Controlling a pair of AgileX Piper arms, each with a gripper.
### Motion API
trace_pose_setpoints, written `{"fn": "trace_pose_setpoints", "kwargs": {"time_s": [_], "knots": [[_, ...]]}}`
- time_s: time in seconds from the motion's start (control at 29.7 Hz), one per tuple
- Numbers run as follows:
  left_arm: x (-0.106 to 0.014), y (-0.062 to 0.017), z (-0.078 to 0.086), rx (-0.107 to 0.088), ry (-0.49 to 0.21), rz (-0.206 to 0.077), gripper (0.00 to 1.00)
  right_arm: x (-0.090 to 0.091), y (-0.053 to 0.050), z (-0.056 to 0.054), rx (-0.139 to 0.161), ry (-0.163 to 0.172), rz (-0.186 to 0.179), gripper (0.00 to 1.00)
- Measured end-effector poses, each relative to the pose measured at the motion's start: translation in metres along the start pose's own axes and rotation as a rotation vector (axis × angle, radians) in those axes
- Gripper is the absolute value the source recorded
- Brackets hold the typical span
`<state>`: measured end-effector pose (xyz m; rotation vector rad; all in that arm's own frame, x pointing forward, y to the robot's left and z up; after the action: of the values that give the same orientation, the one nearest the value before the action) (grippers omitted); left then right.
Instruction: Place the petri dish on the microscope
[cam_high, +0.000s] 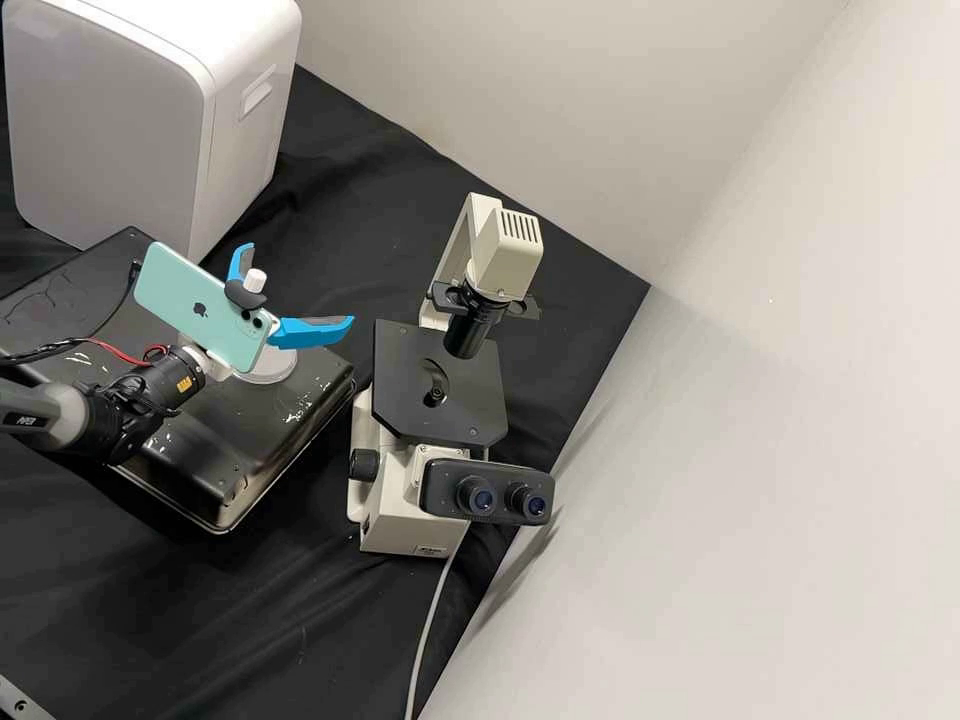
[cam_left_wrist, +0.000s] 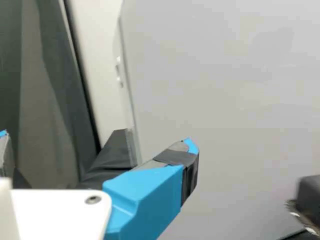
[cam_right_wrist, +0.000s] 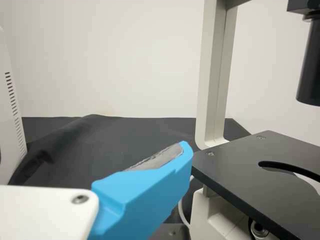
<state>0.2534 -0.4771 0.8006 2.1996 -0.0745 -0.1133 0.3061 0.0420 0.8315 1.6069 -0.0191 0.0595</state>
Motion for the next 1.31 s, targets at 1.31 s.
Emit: {"fn": "trace_pose_setpoints", "kwargs": {"time_s": [1.31], "knots": [[-0.139,-0.0320,0.104,0.111,-0.504,-0.054,1.00,0.000,0.000,0.000,0.000,0.000,0.000,1.00]]}}
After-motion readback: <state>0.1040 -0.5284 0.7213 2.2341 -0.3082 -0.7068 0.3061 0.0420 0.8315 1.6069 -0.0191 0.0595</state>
